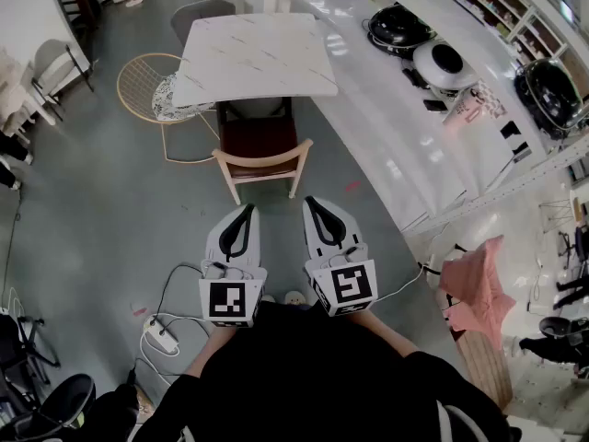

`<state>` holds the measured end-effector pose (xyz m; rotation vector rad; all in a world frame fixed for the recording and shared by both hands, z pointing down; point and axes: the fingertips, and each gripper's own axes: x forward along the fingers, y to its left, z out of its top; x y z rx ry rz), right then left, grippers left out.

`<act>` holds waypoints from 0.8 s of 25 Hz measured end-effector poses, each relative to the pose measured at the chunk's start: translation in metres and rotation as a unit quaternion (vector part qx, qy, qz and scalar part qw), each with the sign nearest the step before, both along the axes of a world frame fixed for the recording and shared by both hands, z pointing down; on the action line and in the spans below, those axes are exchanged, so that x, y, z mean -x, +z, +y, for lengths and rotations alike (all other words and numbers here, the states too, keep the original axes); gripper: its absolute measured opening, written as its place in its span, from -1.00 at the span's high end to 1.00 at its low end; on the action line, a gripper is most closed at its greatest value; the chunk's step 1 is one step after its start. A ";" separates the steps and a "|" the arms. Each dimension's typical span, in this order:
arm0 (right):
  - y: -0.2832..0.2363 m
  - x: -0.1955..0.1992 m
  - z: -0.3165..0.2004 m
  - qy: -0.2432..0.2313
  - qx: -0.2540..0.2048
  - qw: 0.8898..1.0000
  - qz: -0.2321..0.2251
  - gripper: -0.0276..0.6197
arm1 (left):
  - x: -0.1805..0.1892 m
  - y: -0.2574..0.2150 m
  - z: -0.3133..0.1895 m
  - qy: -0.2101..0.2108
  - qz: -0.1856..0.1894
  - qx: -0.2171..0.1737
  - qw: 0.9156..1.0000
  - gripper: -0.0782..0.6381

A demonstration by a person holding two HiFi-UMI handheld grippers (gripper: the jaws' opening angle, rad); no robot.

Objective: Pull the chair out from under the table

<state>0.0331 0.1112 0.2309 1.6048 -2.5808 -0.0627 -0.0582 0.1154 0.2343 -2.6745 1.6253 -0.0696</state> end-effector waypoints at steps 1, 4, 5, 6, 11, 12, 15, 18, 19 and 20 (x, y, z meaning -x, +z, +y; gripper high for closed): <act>0.001 0.002 0.000 0.001 0.000 1.000 0.001 0.85 | 0.002 0.001 -0.001 0.001 0.001 0.000 1.000 0.76; 0.005 0.007 -0.001 0.004 0.001 1.000 0.002 0.85 | 0.005 0.004 -0.003 0.006 0.003 -0.003 1.000 0.76; 0.006 0.008 -0.001 0.005 0.001 1.000 0.002 0.85 | 0.005 0.005 -0.004 0.007 0.004 -0.004 1.000 0.76; 0.008 0.008 -0.002 0.006 0.002 1.000 0.001 0.85 | 0.005 0.007 -0.005 0.008 0.006 -0.005 1.000 0.76; 0.014 0.003 -0.016 0.007 0.003 1.000 -0.012 0.85 | 0.000 0.015 -0.016 0.022 0.025 0.000 0.999 0.76; 0.016 0.002 -0.022 0.007 0.002 1.000 -0.012 0.85 | 0.000 0.016 -0.022 0.022 0.024 -0.003 0.999 0.76; 0.025 -0.001 -0.045 0.006 0.002 1.000 -0.013 0.84 | 0.002 0.025 -0.045 0.017 0.021 -0.004 1.000 0.76; 0.036 -0.003 -0.077 -0.003 0.002 1.000 -0.004 0.84 | 0.005 0.042 -0.077 0.011 0.004 0.008 1.000 0.76; 0.038 -0.003 -0.089 -0.008 -0.001 1.000 0.002 0.84 | 0.006 0.045 -0.090 0.007 0.001 0.012 1.000 0.76; 0.040 -0.004 -0.102 -0.014 -0.006 1.000 0.010 0.84 | 0.005 0.047 -0.103 0.005 0.001 0.013 1.000 0.76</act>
